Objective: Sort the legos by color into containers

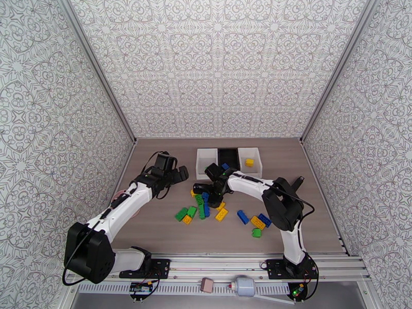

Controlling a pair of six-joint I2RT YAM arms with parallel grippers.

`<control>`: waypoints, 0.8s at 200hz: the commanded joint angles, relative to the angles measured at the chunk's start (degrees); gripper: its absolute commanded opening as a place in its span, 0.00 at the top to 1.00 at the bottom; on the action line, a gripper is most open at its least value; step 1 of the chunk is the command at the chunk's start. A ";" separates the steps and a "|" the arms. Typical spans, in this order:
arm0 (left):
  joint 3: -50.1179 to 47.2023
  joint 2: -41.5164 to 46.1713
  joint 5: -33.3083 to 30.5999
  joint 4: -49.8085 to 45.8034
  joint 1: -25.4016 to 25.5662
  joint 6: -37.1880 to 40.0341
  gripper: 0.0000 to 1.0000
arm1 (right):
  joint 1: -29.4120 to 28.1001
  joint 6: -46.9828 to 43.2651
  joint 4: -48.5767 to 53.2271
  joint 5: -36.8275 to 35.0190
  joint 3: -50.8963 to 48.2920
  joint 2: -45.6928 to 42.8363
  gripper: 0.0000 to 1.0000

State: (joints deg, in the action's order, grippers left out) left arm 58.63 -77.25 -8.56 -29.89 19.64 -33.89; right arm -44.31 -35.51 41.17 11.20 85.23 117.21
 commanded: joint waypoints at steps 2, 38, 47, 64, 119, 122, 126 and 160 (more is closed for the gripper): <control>-0.89 0.07 1.26 -0.63 -0.57 0.49 0.05 | -0.31 -0.51 1.28 0.57 2.03 1.43 0.53; -1.05 0.12 0.98 -0.61 -0.62 0.85 0.05 | -0.31 -0.89 1.25 0.42 1.61 1.49 0.63; -1.18 0.23 0.90 -0.61 -0.57 1.07 0.05 | -0.28 -0.95 1.03 0.33 1.28 1.21 0.69; -1.50 0.28 0.88 -0.36 -0.58 1.19 0.05 | -0.26 -0.84 0.85 0.34 0.66 0.44 0.75; -2.06 0.96 1.08 0.28 0.07 1.62 0.05 | -0.19 1.35 -4.45 1.33 -4.92 -6.07 0.82; -2.14 1.01 1.09 0.33 0.13 1.75 0.05 | -0.24 1.59 -5.17 1.28 -5.43 -6.65 0.83; -2.19 1.13 1.09 0.50 0.26 1.93 0.05 | -0.17 2.16 -6.08 1.30 -6.21 -7.43 0.84; -3.69 2.93 0.42 3.67 2.00 4.88 0.03 | 1.65 8.43 -15.81 2.47 -14.56 -16.44 0.85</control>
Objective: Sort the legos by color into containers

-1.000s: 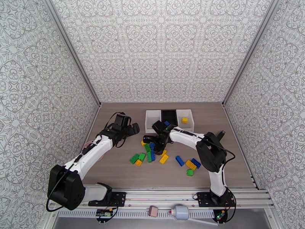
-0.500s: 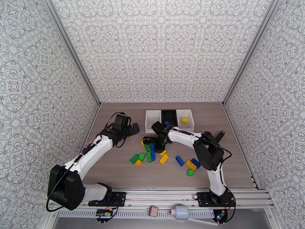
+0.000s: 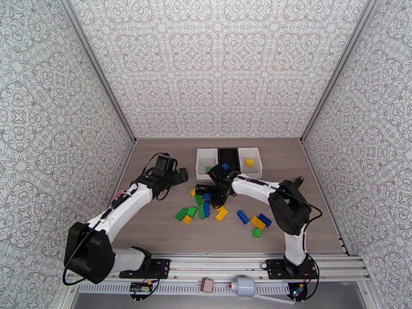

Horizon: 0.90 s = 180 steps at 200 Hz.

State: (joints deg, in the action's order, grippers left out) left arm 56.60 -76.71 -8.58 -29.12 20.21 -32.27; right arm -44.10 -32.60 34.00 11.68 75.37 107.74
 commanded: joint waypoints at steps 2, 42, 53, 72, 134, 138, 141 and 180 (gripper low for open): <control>-1.80 2.51 0.48 3.17 1.57 3.51 0.02 | 1.64 6.14 -9.40 2.08 -5.43 -7.67 0.85; -6.23 5.70 0.12 11.01 4.88 6.16 0.00 | 6.76 20.97 -27.67 0.93 -18.80 -20.25 0.88; -7.36 6.35 0.04 13.04 5.82 6.62 0.00 | 8.03 24.79 -31.42 -0.92 -21.29 -22.99 0.89; -8.97 7.09 -0.05 16.21 7.75 7.04 0.00 | 10.32 31.60 -36.13 -6.05 -23.90 -25.91 0.89; -9.76 3.78 -2.19 22.26 15.19 4.30 0.00 | 16.00 41.66 -30.09 -12.84 -12.70 -17.14 0.90; -9.59 3.47 -2.31 22.39 15.65 4.32 0.00 | 16.12 41.88 -29.35 -13.39 -11.63 -16.13 0.89; -9.38 3.27 -2.36 22.48 15.84 4.23 0.00 | 16.23 42.00 -28.66 -13.91 -10.80 -15.30 0.89; -8.31 1.35 -2.77 23.06 18.58 4.21 0.00 | 17.72 44.85 -22.86 -15.90 -0.13 -4.82 0.88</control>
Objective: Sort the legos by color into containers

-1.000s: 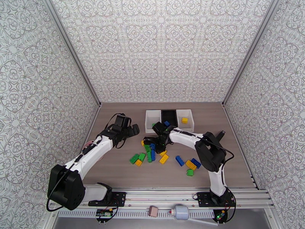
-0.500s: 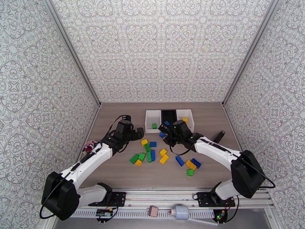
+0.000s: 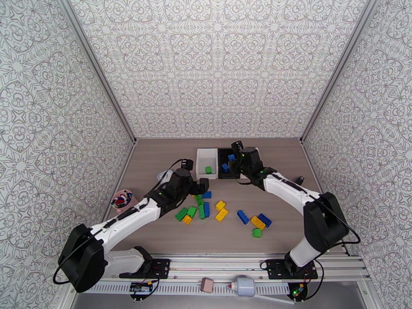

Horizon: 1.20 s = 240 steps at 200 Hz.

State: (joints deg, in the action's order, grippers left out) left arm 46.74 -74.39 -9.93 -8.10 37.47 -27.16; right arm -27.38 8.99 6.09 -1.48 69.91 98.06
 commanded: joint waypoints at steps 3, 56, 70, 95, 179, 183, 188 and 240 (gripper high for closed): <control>1.64 -1.09 -1.47 2.08 1.43 -0.88 0.00 | 1.01 3.30 5.25 -2.67 6.11 5.62 0.88; 2.70 -2.07 -1.97 1.18 2.68 -0.79 0.00 | 1.51 4.56 6.31 -0.75 16.13 16.91 0.87; 2.74 -2.16 -2.35 1.05 2.69 -0.70 0.00 | 1.63 4.87 6.36 -0.31 17.96 18.97 0.84; 3.21 -2.35 -2.72 0.10 2.41 -0.44 0.00 | 1.77 4.63 7.32 -0.54 19.91 20.09 0.73; 6.73 -4.69 -7.70 -10.74 0.51 -8.20 0.00 | 1.72 -0.76 0.74 4.08 3.89 3.25 0.24; 7.20 -5.11 -7.92 -11.52 0.50 -8.64 0.00 | 1.72 -1.46 0.20 4.63 2.71 2.13 0.22; 8.01 -5.74 -8.10 -12.50 0.41 -9.05 0.00 | 1.77 -2.64 -0.24 5.57 1.30 0.83 0.20; 14.14 -12.53 -9.50 -20.75 -0.47 -15.57 0.00 | 1.72 -16.24 1.16 16.08 -9.21 -11.20 0.07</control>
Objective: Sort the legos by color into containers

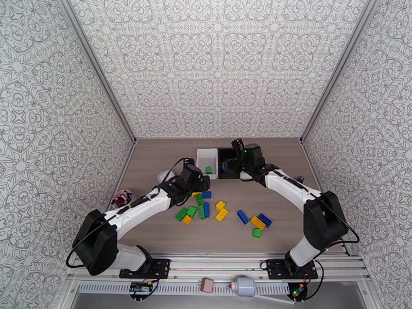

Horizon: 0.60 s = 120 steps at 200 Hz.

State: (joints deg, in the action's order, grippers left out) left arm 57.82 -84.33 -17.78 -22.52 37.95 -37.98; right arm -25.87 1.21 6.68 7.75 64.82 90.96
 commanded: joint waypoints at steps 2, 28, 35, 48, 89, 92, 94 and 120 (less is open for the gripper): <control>3.23 -2.89 -1.58 -6.51 -1.00 -4.87 0.00 | 0.21 -8.78 0.65 7.13 -4.38 -4.47 0.07; 5.46 -6.42 -1.42 -8.18 -1.17 -5.88 0.00 | 0.20 -11.51 2.41 9.79 -7.42 -8.15 0.06; 6.07 -7.36 -1.60 -8.91 -1.22 -6.47 0.01 | 0.21 -11.73 2.82 10.34 -7.96 -8.70 0.06; 7.29 -9.16 -2.68 -11.01 -1.43 -9.08 0.04 | 0.20 -11.77 3.16 10.91 -8.87 -9.42 0.06; 9.80 -14.04 -1.78 -12.48 -2.40 -10.89 0.08 | 0.25 -11.76 3.16 10.76 -10.62 -10.28 0.05; 9.85 -14.32 -1.61 -12.42 -2.48 -10.95 0.09 | 0.21 -11.76 3.14 10.71 -10.66 -10.27 0.05; 9.90 -14.47 -1.50 -12.38 -2.57 -11.01 0.09 | 0.21 -11.83 3.12 10.67 -10.65 -10.27 0.05; 10.34 -16.77 -0.03 -12.20 -3.46 -11.39 0.12 | 0.21 -12.02 3.33 10.27 -10.63 -10.32 0.05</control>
State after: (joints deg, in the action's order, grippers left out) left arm 66.35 -99.07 -18.28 -32.95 35.48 -47.86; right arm -25.87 -9.93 9.08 17.26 55.07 81.80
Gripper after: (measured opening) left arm 0.890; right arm 0.947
